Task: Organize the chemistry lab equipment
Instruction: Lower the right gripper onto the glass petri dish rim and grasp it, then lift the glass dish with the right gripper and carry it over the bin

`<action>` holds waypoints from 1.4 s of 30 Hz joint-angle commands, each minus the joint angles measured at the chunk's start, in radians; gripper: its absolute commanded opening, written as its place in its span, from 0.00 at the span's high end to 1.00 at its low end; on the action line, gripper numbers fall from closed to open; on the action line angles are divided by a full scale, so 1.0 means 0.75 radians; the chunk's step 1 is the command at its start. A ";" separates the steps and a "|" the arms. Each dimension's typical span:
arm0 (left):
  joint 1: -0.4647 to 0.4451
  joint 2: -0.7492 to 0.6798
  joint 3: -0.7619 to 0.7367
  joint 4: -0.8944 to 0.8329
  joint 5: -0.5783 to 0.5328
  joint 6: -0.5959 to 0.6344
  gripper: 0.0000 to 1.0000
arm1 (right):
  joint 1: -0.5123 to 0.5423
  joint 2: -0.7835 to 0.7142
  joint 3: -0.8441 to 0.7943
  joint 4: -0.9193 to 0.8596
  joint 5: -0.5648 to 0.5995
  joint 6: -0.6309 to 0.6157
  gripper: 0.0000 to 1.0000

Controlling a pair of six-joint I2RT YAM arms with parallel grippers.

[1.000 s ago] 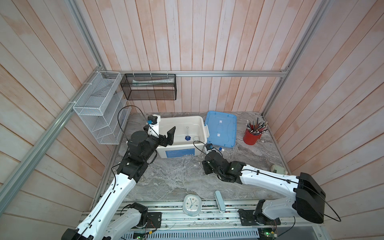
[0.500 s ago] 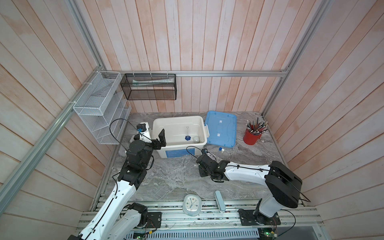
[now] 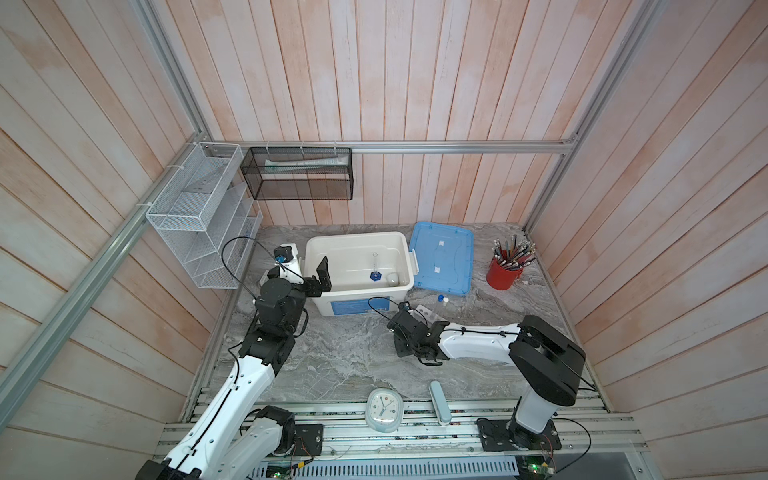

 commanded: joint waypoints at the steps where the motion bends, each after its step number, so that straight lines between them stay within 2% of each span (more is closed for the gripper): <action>1: 0.026 0.010 -0.017 0.033 0.047 0.009 0.00 | 0.009 0.024 0.040 -0.018 -0.005 0.022 0.71; 9: 0.052 -0.004 -0.041 0.026 0.094 -0.010 0.00 | 0.010 0.059 0.078 -0.055 -0.016 0.022 0.82; 19: 0.052 -0.014 0.026 -0.102 0.134 0.026 0.00 | 0.023 0.026 0.121 -0.145 -0.010 0.008 0.95; 26: 0.052 -0.026 0.041 -0.143 0.131 0.047 0.00 | 0.023 0.006 0.144 -0.191 -0.023 -0.024 0.98; 30: 0.052 -0.055 0.067 -0.193 0.099 0.089 0.00 | 0.055 -0.036 0.208 -0.334 -0.037 -0.081 0.99; 33: 0.054 -0.079 0.060 -0.212 0.081 0.123 0.00 | 0.065 -0.094 0.261 -0.455 -0.089 -0.185 0.98; 42: 0.068 -0.111 0.067 -0.300 0.074 0.120 0.00 | 0.079 -0.295 0.514 -0.773 -0.167 -0.414 0.99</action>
